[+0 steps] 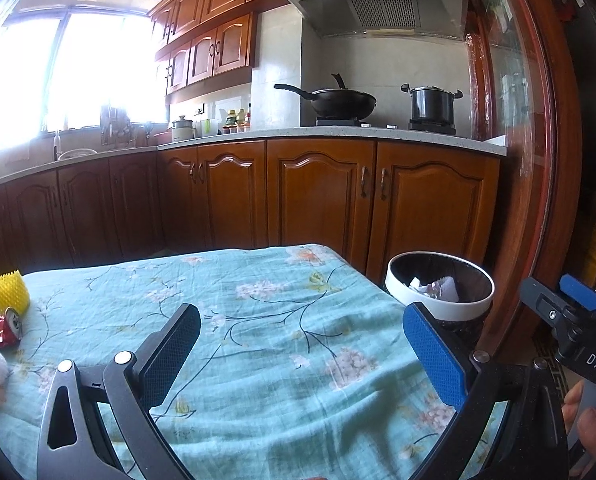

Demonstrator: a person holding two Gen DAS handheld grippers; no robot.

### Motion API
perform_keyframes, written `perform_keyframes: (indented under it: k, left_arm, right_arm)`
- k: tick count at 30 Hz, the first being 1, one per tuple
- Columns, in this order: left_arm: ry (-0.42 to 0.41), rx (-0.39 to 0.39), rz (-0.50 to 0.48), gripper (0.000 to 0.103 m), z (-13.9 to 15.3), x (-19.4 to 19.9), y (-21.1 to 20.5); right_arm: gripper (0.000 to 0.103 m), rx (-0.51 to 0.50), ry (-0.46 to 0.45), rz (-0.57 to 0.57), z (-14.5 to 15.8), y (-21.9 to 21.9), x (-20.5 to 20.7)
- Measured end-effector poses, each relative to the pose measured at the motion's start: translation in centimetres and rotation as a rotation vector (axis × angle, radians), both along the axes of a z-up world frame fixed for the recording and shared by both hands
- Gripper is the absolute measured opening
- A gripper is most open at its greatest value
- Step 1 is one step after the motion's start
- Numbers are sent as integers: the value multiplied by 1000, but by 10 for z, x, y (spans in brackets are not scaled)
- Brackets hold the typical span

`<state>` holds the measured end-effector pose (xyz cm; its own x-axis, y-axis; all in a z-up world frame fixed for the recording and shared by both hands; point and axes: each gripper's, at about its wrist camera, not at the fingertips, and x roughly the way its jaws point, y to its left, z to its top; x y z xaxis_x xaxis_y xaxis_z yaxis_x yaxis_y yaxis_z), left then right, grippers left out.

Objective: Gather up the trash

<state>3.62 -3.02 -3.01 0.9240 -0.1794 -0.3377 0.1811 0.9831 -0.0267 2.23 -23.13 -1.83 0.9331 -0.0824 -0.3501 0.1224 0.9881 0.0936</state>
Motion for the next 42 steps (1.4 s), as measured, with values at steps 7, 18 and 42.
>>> perform_keyframes:
  k: [7,18,42]
  left_arm:
    - [-3,3,-7,102,0,1,1]
    - [-18,-2,-12,102,-1,0,5]
    - [-32,-3,-18,102,-3,0,7]
  right_arm:
    - [103,-1,-5,4,1,0,-1]
    - [103,-1,-9,9,3,0,0]
    - [103,1,-13,12,4,0,0]
